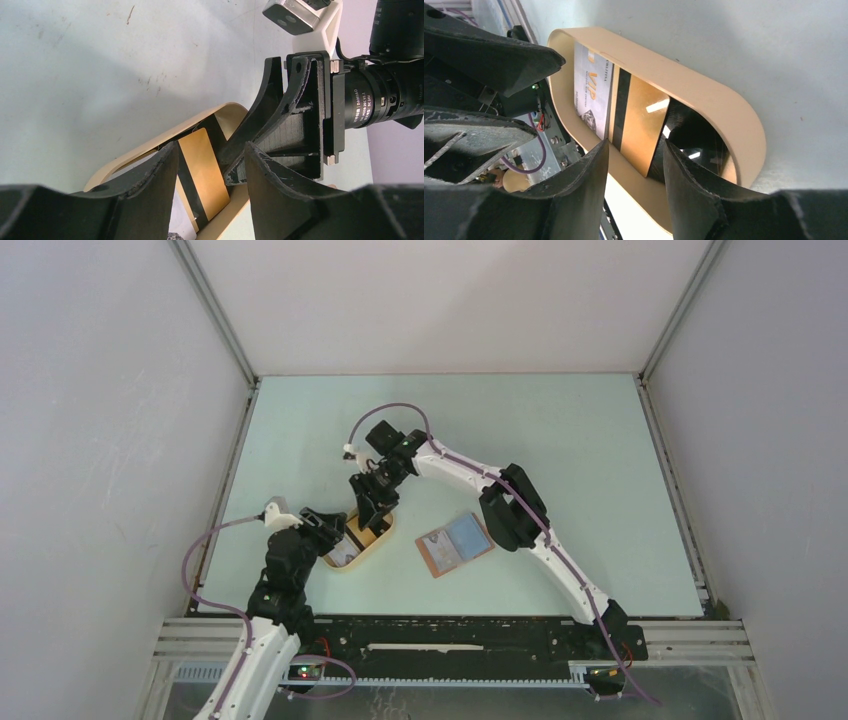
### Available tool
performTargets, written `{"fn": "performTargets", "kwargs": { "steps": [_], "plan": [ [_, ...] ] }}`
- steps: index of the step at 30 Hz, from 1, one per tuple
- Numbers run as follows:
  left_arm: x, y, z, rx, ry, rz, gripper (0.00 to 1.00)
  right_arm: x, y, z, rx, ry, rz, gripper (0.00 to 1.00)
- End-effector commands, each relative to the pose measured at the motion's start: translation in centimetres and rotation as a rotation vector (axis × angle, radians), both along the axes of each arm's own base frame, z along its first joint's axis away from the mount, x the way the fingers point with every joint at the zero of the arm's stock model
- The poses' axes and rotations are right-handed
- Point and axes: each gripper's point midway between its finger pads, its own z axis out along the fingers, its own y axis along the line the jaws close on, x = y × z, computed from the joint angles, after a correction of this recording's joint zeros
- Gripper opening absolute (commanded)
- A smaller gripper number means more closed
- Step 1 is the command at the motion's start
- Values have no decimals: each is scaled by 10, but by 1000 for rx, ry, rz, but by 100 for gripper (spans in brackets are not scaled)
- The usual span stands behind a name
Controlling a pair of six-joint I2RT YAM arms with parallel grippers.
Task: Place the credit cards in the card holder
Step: Pick up the credit card from the storage box.
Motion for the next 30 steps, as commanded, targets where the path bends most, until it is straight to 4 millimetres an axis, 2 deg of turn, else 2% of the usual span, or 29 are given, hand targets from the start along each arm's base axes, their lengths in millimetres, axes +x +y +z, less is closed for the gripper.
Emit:
{"fn": "performTargets", "kwargs": {
  "steps": [1, 9, 15, 18, 23, 30],
  "plan": [
    [1, 0, 0, -1, -16, -5, 56, -10, 9, 19, 69, 43, 42, 52],
    [1, 0, 0, -1, -14, -5, 56, -17, 12, 26, 91, 101, 49, 52],
    [1, 0, -1, -1, -12, -5, 56, 2, 7, 22, 48, 12, 0, 53],
    [1, 0, -1, -1, -13, -5, 56, 9, 3, 13, 19, -8, -20, 55],
    [1, 0, -1, -1, -13, -5, 56, 3, 4, 3, 16, 34, -7, 56],
    [1, 0, -1, -1, -13, -6, 56, -11, 8, 10, 62, 98, 40, 56]
  ]
}}
